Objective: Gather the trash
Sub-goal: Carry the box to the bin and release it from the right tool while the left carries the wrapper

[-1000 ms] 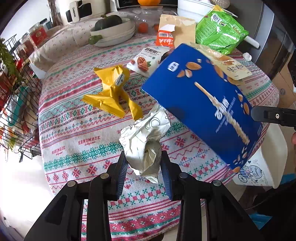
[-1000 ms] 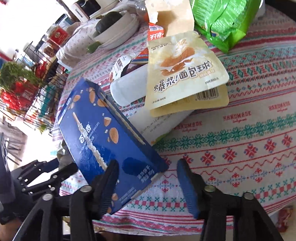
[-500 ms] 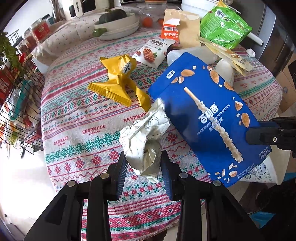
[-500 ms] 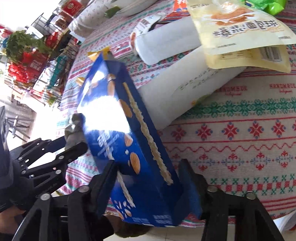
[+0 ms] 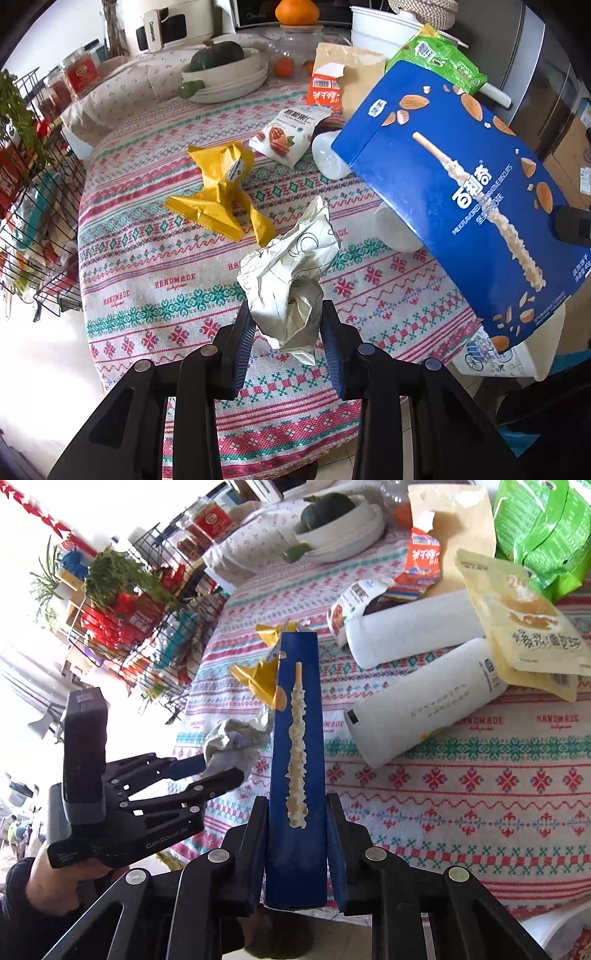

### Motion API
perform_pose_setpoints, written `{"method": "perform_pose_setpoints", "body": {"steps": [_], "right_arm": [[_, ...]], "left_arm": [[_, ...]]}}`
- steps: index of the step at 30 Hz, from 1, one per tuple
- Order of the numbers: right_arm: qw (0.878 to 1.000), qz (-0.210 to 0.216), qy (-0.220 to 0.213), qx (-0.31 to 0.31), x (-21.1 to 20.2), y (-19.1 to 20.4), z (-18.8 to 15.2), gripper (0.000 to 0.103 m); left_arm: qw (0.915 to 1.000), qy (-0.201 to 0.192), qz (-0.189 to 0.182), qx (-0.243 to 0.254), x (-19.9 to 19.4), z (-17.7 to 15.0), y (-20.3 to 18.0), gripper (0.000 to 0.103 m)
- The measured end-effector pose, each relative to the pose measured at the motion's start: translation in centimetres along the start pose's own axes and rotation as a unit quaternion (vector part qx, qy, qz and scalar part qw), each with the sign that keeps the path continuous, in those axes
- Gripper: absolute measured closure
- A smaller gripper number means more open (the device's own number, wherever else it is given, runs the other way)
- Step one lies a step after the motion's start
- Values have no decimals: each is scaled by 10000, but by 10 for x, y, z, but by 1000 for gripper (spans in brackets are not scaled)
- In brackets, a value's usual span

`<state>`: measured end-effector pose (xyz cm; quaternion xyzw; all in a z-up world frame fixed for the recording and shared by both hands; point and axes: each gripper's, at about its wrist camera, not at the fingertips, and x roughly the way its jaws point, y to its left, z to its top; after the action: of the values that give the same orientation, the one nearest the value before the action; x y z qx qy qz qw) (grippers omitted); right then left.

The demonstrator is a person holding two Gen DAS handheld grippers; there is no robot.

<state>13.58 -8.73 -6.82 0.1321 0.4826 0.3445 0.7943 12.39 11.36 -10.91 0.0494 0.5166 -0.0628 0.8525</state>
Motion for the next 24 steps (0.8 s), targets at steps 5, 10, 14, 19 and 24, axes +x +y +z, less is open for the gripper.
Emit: {"method": "perform_pose_setpoints", "body": {"steps": [5, 10, 14, 19, 24], "right_arm": [[9990, -14, -427, 110, -38, -9, 4, 77], [9962, -204, -813, 251, -79, -26, 2, 77], [9928, -425, -1042, 405, -112, -44, -6, 77], [9884, -670, -1171, 700, -149, -71, -25, 77], [9823, -965, -1294, 953, -185, -98, -50, 77]], "left_arm": [[9994, -251, -175, 131, -15, 10, -19, 66], [9976, -417, -403, 391, -25, 18, -51, 66], [9949, -483, -613, 639, -30, 23, -81, 66], [9903, -536, -847, 957, -35, 26, -120, 66], [9831, -574, -1175, 1278, -37, 26, -162, 66]]}}
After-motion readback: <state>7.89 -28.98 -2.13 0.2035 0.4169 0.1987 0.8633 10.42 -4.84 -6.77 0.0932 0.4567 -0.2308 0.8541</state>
